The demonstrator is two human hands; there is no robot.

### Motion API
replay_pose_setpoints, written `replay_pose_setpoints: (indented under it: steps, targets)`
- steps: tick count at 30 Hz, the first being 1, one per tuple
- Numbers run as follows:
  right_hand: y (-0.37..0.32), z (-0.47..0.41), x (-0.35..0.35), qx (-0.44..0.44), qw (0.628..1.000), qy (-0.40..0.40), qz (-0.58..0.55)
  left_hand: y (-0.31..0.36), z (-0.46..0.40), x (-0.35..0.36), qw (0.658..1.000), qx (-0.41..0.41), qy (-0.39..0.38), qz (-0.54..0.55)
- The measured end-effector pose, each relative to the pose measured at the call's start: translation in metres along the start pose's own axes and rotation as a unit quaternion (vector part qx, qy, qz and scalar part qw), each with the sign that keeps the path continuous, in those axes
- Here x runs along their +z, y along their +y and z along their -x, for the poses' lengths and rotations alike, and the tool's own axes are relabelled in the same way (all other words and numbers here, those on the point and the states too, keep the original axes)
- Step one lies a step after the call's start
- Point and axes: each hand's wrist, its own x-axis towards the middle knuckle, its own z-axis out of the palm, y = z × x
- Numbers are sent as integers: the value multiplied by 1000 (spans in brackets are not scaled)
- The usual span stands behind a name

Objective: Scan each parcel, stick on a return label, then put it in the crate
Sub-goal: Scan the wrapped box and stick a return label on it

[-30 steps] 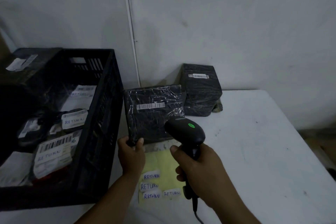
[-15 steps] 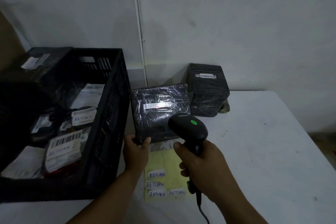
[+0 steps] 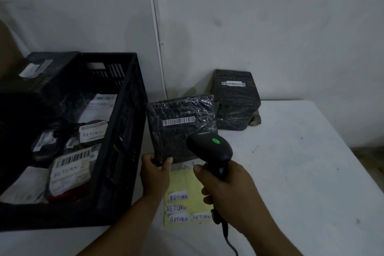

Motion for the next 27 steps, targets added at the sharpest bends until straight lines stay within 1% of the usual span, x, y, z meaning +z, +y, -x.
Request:
replay_pose_setpoints:
  steps: [3, 7, 10, 13, 15, 19, 22, 27]
  targets:
    - [7, -4, -1, 3, 1000, 15, -7, 4, -2, 1, 1000, -6, 4, 5]
    - [41, -30, -7, 13, 995, 99, 15, 12, -6, 3, 1000, -10, 23, 12]
    - [79, -58, -18, 52, 986, 149, 61, 18, -9, 6, 999, -19, 34, 22]
    - [118, -82, -28, 102, 973, 178, 106, 23, -13, 9, 998, -32, 40, 26]
    - [140, -94, -32, 127, 963, 188, 144, 26, -16, 10, 998, -37, 43, 27]
    - [166, -110, -36, 174, 949, 191, 182, 32, -27, 12, 998, -49, 37, 21]
    - [174, -120, -38, 182, 945, 188, 197, 35, -33, 15, 998, -51, 34, 14]
    - [182, -134, -37, 194, 940, 181, 213, 35, -36, 16, 999, -32, 36, 10]
